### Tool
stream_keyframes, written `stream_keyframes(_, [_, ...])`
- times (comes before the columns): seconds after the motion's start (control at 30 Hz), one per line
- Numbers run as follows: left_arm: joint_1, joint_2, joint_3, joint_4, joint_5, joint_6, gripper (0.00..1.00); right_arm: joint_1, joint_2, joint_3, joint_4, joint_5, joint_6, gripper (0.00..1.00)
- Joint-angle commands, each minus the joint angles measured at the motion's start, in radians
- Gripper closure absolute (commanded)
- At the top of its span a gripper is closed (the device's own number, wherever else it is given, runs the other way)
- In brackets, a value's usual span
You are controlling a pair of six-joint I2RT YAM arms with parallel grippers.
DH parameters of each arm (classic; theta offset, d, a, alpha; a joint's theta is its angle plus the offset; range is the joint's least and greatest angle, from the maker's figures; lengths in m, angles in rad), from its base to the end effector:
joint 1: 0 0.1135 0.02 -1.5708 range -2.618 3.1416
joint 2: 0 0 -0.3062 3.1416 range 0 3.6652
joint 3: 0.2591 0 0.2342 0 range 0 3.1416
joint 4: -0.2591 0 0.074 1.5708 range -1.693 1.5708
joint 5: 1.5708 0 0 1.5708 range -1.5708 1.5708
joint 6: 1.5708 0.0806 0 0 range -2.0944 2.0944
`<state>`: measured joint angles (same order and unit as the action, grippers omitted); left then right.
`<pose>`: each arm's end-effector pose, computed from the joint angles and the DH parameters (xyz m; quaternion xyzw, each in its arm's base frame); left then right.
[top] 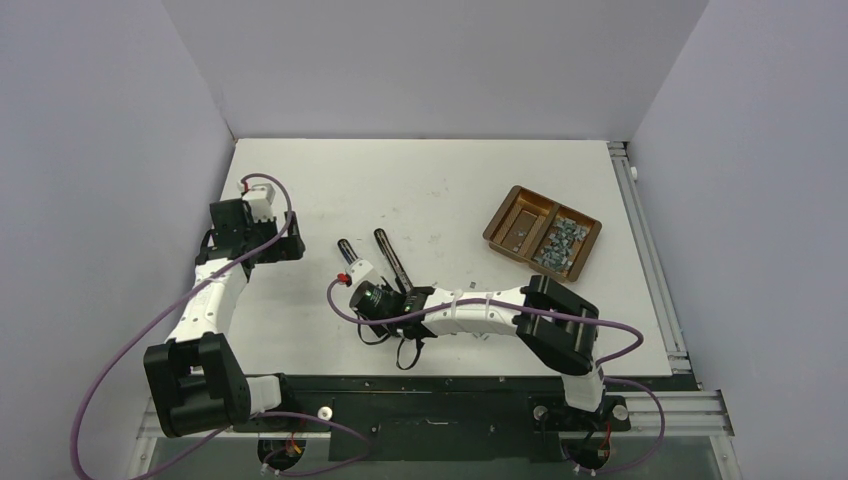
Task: Load the staples into the stapler
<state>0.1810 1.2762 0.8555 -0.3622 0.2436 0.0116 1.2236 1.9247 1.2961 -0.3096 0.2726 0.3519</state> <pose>0.2692 0.0295 0.2615 -0.0311 0.9172 -0.0750 0.3900 0.1681 0.4009 0.1939 -0.3592 0.8714 0.1273 0.3089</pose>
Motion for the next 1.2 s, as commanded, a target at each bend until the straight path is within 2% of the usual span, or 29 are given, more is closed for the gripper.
stream_keyframes(0.0, [0.012, -0.018, 0.054, 0.016, 0.013, 0.001, 0.04, -0.004, 0.015, 0.027, -0.008, 0.010, 0.009, 0.65])
stream_keyframes(0.27, [0.016, -0.017, 0.059, 0.014, 0.015, 0.001, 0.04, 0.009, 0.032, 0.024, -0.043, 0.056, 0.011, 0.67])
stream_keyframes(0.8, [0.023, -0.024, 0.066, 0.006, 0.019, -0.001, 0.04, 0.027, 0.041, 0.027, -0.057, 0.124, 0.000, 0.86])
stream_keyframes(0.97, [0.025, -0.025, 0.068, 0.004, 0.020, 0.000, 0.04, 0.033, 0.040, 0.032, -0.063, 0.124, -0.008, 0.86])
stream_keyframes(1.07, [0.025, -0.026, 0.069, 0.003, 0.021, 0.001, 0.04, 0.043, 0.044, 0.036, -0.074, 0.117, -0.014, 0.77])
stream_keyframes(1.17, [0.025, -0.028, 0.071, 0.002, 0.022, 0.000, 0.04, 0.053, 0.051, 0.032, -0.077, 0.125, -0.014, 0.72])
